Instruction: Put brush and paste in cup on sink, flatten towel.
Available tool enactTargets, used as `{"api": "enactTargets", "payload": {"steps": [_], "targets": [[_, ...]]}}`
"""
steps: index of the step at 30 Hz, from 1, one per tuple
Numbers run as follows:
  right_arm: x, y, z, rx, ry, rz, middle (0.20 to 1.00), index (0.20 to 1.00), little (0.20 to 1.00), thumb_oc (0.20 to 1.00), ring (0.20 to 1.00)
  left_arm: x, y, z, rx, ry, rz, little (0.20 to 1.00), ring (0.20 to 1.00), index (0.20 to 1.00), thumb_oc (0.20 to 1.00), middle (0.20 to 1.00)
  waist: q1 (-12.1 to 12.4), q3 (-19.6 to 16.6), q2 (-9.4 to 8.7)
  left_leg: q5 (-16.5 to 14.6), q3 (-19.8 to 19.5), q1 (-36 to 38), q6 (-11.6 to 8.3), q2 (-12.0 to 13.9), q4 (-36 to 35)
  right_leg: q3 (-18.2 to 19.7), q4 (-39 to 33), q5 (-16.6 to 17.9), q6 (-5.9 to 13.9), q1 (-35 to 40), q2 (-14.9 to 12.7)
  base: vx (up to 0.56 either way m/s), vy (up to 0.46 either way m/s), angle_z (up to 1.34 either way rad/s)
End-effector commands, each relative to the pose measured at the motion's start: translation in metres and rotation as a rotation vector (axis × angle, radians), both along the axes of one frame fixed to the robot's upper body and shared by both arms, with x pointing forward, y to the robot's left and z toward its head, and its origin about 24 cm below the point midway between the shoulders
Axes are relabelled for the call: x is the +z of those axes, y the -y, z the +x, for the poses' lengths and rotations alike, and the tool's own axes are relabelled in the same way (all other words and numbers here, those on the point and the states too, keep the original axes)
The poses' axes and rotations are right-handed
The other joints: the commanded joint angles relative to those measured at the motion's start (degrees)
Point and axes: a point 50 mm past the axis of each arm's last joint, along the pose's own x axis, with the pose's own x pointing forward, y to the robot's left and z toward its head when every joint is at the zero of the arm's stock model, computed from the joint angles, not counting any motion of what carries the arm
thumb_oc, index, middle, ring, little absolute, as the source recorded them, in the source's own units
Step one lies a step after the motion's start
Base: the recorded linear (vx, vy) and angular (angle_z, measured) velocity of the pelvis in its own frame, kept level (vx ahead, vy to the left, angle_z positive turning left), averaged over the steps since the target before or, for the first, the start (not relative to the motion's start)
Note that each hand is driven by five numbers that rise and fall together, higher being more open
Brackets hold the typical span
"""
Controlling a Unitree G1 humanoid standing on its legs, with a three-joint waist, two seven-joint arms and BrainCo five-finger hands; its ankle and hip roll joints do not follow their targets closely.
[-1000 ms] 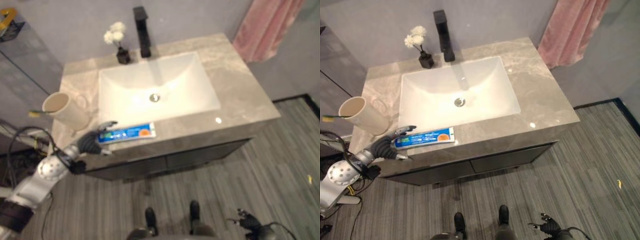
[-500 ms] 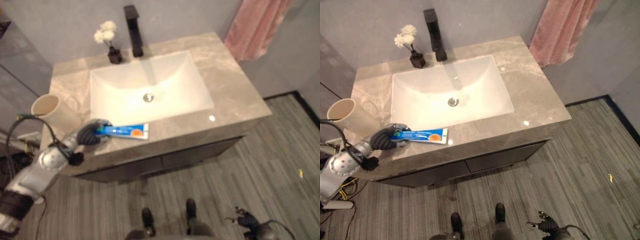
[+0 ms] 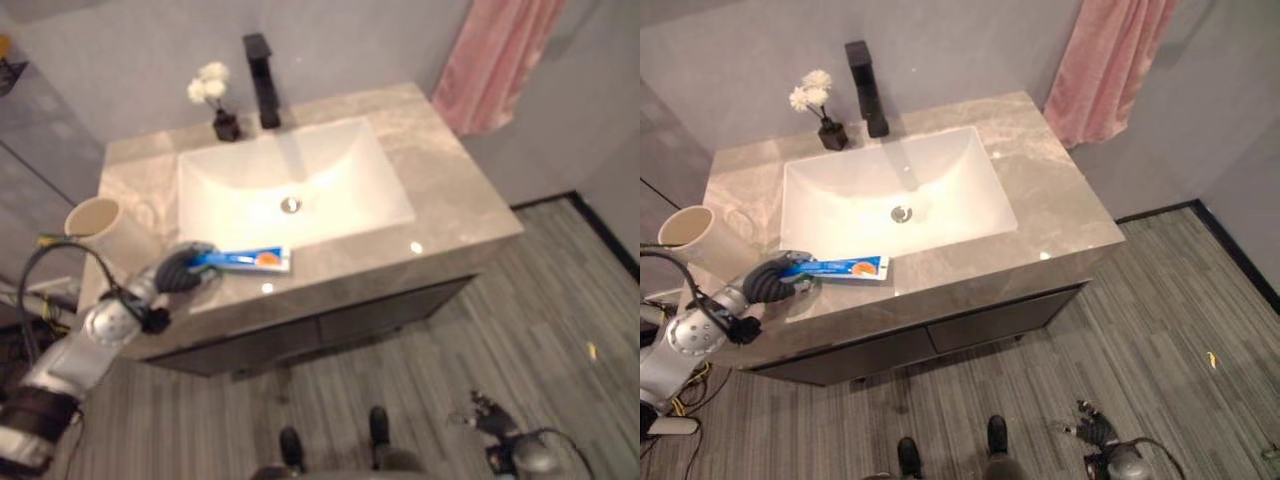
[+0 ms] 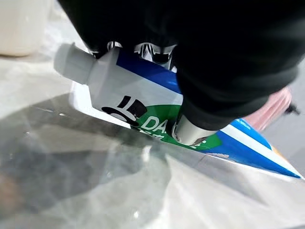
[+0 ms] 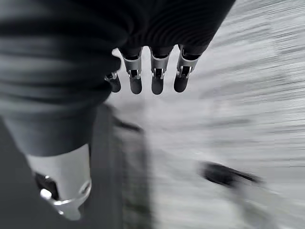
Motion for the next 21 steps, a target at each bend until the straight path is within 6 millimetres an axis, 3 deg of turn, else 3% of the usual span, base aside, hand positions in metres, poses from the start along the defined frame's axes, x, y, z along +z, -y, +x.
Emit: {"api": "enactTargets", "payload": {"steps": [1, 2, 3, 4, 7, 8, 9, 12, 14, 15, 16, 18, 20, 21], "targets": [[0.039, 0.033, 0.015, -0.038, 0.157, -0.14, 1.0, 1.0, 1.0, 1.0, 1.0, 0.024, 0.008, 0.0, -0.025, 0.176, -0.075, 0.2, 0.2, 0.2, 0.2, 0.2, 0.7, -2.2, -0.87, -3.6, -6.7, 0.6, 0.42, 1.2, 0.8, -3.3, 0.3, -2.9, 2.15, 2.3, -1.0, 0.0, 0.0, 0.0], [0.063, 0.049, 0.028, -0.11, 0.276, -0.179, 1.0, 1.0, 1.0, 1.0, 1.0, 0.036, 0.009, 0.003, -0.016, 0.248, -0.083, 0.2, 0.2, 0.2, 0.2, 0.2, 0.5, -2.5, -1.08, -3.9, -6.8, 1.2, 0.39, 1.3, 0.8, -3.6, 0.3, -3.1, 2.22, 2.9, -1.1, 0.0, 0.0, 0.0], [0.072, 0.051, 0.032, -0.133, 0.331, -0.18, 1.0, 1.0, 1.0, 1.0, 1.0, 0.041, 0.011, 0.004, -0.022, 0.278, -0.098, 0.2, 0.2, 0.2, 0.2, 0.2, 0.5, -2.7, -1.17, -3.9, -6.9, 1.3, 0.48, 1.3, 0.8, -3.6, 0.3, -3.0, 2.14, 3.1, -1.1, -0.04, 0.006, 0.05], [0.096, 0.056, 0.046, -0.134, 0.434, -0.209, 1.0, 1.0, 1.0, 1.0, 1.0, 0.052, 0.013, 0.006, -0.015, 0.344, -0.114, 0.2, 0.2, 0.2, 0.2, 0.2, 0.6, -3.4, -1.56, -4.2, -7.0, 1.8, 0.63, 1.3, 0.8, -3.7, 0.3, -3.2, 2.02, 3.8, -1.2, -0.05, 0.009, 0.07], [0.136, 0.048, 0.077, -0.052, 0.599, -0.229, 1.0, 1.0, 1.0, 1.0, 1.0, 0.071, 0.02, 0.013, -0.023, 0.443, -0.127, 0.2, 0.2, 0.2, 0.2, 0.2, 0.9, -4.0, -1.95, -4.6, -7.3, 2.9, 0.77, 1.4, 0.8, -3.9, 0.3, -3.6, 1.78, 5.2, -1.1, -0.04, 0.012, 0.04], [0.136, 0.048, 0.077, -0.053, 0.599, -0.229, 1.0, 1.0, 1.0, 1.0, 1.0, 0.071, 0.02, 0.013, -0.023, 0.444, -0.127, 0.2, 0.2, 0.2, 0.2, 0.2, 0.9, -3.9, -1.94, -4.6, -7.3, 2.9, 0.77, 1.4, 0.8, -3.9, 0.3, -3.7, 1.78, 5.3, -1.1, -0.04, 0.001, 0.04], [0.152, 0.041, 0.09, -0.004, 0.663, -0.227, 1.0, 1.0, 1.0, 1.0, 1.0, 0.081, 0.023, 0.014, -0.036, 0.488, -0.12, 0.2, 0.2, 0.2, 0.2, 0.2, 1.0, -4.4, -2.17, -4.6, -7.4, 3.1, 0.79, 1.4, 0.8, -3.8, 0.3, -3.8, 1.56, 5.6, -1.1, -0.03, -0.003, 0.05], [0.183, 0.012, 0.12, 0.104, 0.81, -0.157, 1.0, 1.0, 1.0, 1.0, 1.0, 0.097, 0.031, 0.019, -0.053, 0.567, -0.143, 0.2, 0.2, 0.2, 0.2, 0.2, 1.3, -5.0, -2.7, -4.8, -7.8, 4.2, 0.98, 1.5, 0.8, -3.8, 0.3, -4.2, 1.13, 6.9, -1.0, -0.02, -0.002, 0.15], [0.206, -0.022, 0.145, 0.199, 0.925, -0.054, 1.0, 1.0, 1.0, 1.0, 1.0, 0.109, 0.038, 0.023, -0.064, 0.624, -0.17, 0.2, 0.2, 0.2, 0.2, 0.2, 2.1, -5.7, -2.9, -4.9, -8.0, 4.9, 1.09, 1.4, 0.8, -3.9, 0.3, -4.4, 0.91, 7.8, -1.0, -0.01, 0.01, 0.05], [0.207, -0.023, 0.147, 0.2, 0.927, -0.052, 1.0, 1.0, 1.0, 1.0, 1.0, 0.11, 0.037, 0.023, -0.061, 0.627, -0.168, 0.2, 0.2, 0.2, 0.2, 0.2, 2.0, -5.5, -2.92, -4.9, -8.0, 5.0, 1.1, 1.4, 0.8, -3.9, 0.3, -4.4, 0.92, 7.9, -1.0, -0.01, 0.019, 0.09], [0.229, -0.068, 0.174, 0.323, 1.006, 0.061, 1.0, 1.0, 1.0, 1.0, 1.0, 0.12, 0.044, 0.028, -0.073, 0.675, -0.199, 0.2, 0.2, 0.2, 0.2, 0.2, 3.2, -6.1, -3.04, -5.2, -8.0, 5.9, 1.25, 1.3, 0.8, -4.2, 0.3, -4.6, 0.76, 9.0, -1.1, -0.01, 0.019, 0.06], [0.233, -0.076, 0.18, 0.338, 1.017, 0.08, 1.0, 1.0, 1.0, 1.0, 1.0, 0.123, 0.045, 0.029, -0.075, 0.685, -0.202, 0.2, 0.2, 0.2, 0.2, 0.2, 3.2, -5.9, -3.0, -5.2, -8.0, 6.2, 1.28, 1.2, 0.8, -4.2, 0.3, -4.7, 0.75, 9.3, -1.1, 0.0, 0.009, 0.02], [0.245, -0.101, 0.189, 0.389, 1.059, 0.149, 1.0, 1.0, 1.0, 1.0, 1.0, 0.129, 0.047, 0.029, -0.076, 0.714, -0.23, 0.2, 0.2, 0.2, 0.2, 0.2, 3.7, -6.1, -2.98, -5.2, -8.0, 6.5, 1.31, 1.2, 0.8, -4.5, 0.3, -4.8, 0.67, 9.7, -1.2, -0.01, 0.01, 0.1], [0.253, -0.127, 0.197, 0.433, 1.082, 0.231, 1.0, 1.0, 1.0, 1.0, 1.0, 0.135, 0.05, 0.031, -0.077, 0.744, -0.251, 0.2, 0.2, 0.2, 0.2, 0.2, 4.5, -6.5, -2.99, -5.2, -8.1, 6.7, 1.38, 1.1, 0.8, -4.7, 0.3, -4.8, 0.63, 10.0, -1.4, 0.0, 0.01, 0.15]]}}
